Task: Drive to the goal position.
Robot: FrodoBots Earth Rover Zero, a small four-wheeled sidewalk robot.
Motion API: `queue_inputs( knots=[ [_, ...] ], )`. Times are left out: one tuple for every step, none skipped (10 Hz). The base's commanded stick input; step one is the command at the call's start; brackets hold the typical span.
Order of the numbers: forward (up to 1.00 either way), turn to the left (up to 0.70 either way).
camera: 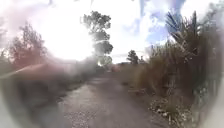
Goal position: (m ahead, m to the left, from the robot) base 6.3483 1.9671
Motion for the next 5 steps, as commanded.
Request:
queue_inputs(
  knots=[
    [0.5, 0.01],
    [0.5, 0.01],
    [0.5, 0.01],
    [0.5, 0.01],
    [0.5, 0.01]
  ],
)
